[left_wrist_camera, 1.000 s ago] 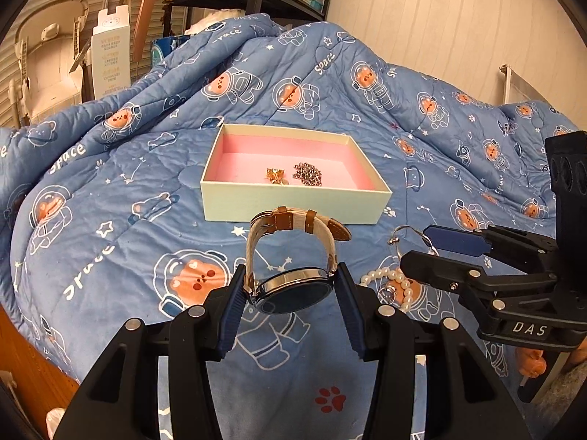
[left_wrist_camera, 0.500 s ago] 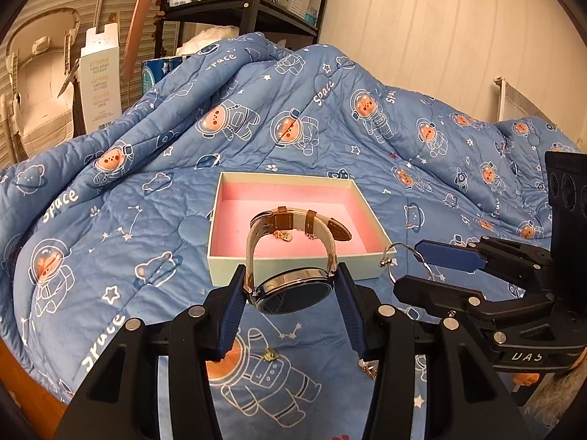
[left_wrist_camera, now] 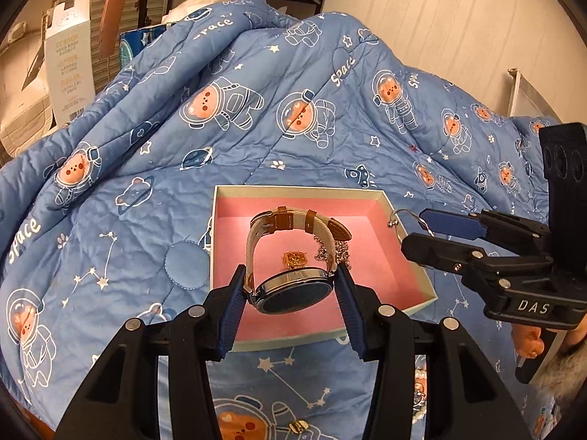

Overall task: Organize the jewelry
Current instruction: 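Lift and carry the watch and bangle over the box with both tools, then lower the watch and bangle into the box and open both grippers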

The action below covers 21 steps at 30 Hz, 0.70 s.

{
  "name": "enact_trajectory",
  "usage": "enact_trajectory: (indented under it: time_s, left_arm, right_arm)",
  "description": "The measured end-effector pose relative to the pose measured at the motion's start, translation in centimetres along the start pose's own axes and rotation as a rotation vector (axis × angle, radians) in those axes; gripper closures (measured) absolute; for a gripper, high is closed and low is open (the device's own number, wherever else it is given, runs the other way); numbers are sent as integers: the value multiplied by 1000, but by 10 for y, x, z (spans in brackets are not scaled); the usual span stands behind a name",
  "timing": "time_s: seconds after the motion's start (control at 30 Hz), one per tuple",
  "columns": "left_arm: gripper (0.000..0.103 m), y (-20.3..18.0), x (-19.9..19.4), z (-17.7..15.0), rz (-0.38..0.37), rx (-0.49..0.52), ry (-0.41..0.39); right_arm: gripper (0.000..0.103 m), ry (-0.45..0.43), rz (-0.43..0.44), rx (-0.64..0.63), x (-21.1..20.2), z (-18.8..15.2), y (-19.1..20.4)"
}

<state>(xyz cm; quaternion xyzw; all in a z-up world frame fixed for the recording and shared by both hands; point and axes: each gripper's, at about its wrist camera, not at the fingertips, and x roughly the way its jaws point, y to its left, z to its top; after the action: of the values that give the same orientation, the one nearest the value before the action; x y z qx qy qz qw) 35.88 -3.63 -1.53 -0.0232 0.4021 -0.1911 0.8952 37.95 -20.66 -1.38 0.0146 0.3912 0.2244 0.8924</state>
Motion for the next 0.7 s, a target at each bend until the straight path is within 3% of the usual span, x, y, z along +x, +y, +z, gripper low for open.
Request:
enact_trajectory:
  time_s: [0.7]
  left_arm:
    - [56, -9, 58, 1, 15, 74, 166]
  right_arm:
    - [53, 133, -68, 49, 64, 33, -7]
